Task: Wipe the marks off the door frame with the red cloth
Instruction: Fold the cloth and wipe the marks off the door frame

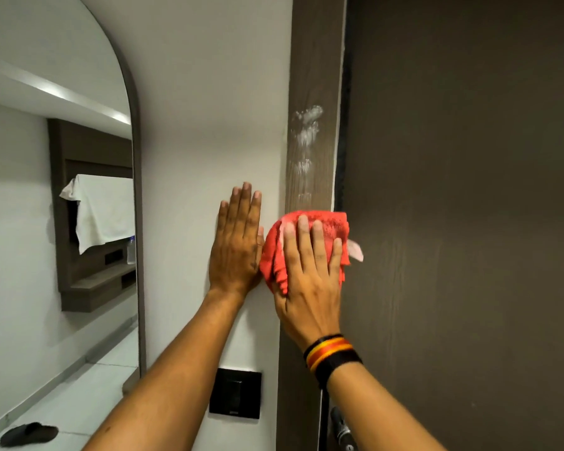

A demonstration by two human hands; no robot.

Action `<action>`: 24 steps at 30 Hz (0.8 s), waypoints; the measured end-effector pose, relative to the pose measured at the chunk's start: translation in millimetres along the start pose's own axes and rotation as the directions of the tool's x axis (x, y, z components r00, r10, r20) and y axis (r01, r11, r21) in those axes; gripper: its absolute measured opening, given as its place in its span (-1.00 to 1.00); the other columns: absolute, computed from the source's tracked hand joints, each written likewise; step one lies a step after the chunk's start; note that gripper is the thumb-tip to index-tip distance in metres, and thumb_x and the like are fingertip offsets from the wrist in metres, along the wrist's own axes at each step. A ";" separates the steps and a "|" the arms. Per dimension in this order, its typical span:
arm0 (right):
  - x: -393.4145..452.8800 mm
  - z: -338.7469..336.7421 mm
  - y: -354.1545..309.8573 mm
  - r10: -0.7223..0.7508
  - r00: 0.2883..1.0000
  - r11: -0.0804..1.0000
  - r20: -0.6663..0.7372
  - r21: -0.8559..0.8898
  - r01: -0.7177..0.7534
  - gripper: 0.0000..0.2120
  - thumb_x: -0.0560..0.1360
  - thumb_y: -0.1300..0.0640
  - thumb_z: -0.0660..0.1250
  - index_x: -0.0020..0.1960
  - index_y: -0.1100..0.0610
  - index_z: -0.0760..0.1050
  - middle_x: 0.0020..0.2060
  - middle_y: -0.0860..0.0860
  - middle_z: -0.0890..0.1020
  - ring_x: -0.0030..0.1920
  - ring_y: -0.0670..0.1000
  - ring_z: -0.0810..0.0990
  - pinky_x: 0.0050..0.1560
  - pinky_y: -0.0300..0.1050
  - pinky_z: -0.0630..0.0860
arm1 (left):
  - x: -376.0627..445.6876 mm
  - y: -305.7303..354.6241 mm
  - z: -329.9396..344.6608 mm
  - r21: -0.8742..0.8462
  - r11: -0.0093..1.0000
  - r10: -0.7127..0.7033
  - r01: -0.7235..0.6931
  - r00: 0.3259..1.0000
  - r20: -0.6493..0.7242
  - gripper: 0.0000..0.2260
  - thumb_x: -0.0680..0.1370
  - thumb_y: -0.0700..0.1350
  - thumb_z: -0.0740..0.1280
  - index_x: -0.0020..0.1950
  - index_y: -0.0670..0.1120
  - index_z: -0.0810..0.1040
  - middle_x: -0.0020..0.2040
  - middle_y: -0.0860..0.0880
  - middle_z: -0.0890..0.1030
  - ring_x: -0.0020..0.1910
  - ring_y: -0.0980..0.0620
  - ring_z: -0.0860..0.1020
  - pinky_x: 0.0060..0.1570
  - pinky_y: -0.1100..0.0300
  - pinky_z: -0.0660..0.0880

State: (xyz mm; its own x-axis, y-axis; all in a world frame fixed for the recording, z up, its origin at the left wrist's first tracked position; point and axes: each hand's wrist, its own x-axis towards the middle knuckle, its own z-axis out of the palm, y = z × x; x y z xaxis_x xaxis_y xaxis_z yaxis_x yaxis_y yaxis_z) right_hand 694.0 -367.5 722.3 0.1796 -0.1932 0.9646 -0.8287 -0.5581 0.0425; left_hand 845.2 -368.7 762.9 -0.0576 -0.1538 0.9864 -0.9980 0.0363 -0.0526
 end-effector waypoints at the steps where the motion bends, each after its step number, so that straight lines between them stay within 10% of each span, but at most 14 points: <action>1: -7.2 0.5 -0.9 -0.012 1.000 1.000 -0.005 -0.005 0.012 -0.24 0.55 -0.08 0.30 0.64 0.06 0.07 0.65 0.11 0.09 0.66 0.15 -0.05 0.60 0.34 -0.09 | 0.8 -0.2 -0.1 0.009 1.000 0.011 -0.010 1.000 -0.004 -0.49 0.71 -0.13 0.06 0.66 -0.22 0.13 0.68 -0.22 0.14 0.68 -0.19 0.11 0.66 -0.12 0.06; 12: 150.3 -33.9 4.3 0.008 0.998 0.998 -0.068 -0.060 -0.012 -0.34 0.63 -0.19 0.02 0.65 0.05 0.04 0.65 0.04 0.07 0.66 0.11 -0.02 0.59 0.31 -0.04 | 1.9 0.0 2.1 -0.026 1.000 0.009 -0.011 0.999 -0.050 -0.49 0.65 -0.23 0.15 0.62 -0.28 0.22 0.64 -0.23 0.23 0.67 -0.18 0.15 0.67 -0.12 0.05; 20: 44.9 -5.4 -3.4 0.059 0.997 0.997 -0.040 -0.051 -0.061 -0.33 0.65 -0.14 0.08 0.66 0.09 -0.03 0.66 0.03 0.01 0.66 0.09 -0.09 0.61 0.30 -0.05 | 1.6 2.4 -4.0 -0.109 0.993 -0.045 0.049 0.998 0.043 -0.34 0.67 0.12 0.17 0.66 -0.19 0.12 0.69 -0.16 0.11 0.69 -0.12 0.05 0.69 0.00 -0.07; 24: 115.9 -20.2 2.7 -0.002 0.998 0.997 -0.058 -0.083 -0.003 -0.31 0.61 -0.12 0.07 0.65 0.11 -0.01 0.66 0.06 0.03 0.66 0.13 -0.05 0.60 0.32 -0.05 | 2.8 2.5 -1.5 -0.076 0.997 0.001 -0.004 0.999 -0.044 -0.51 0.70 -0.10 0.05 0.61 -0.27 0.24 0.64 -0.24 0.23 0.65 -0.21 0.20 0.69 0.01 -0.05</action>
State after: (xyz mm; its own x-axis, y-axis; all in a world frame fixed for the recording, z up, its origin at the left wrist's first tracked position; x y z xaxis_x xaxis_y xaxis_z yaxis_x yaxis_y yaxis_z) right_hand 701.8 -375.1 839.4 0.1499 -0.1448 0.9780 -0.8704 -0.4886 0.0611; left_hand 842.6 -367.6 765.8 -0.0573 -0.1097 0.9923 -0.9927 0.1123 -0.0449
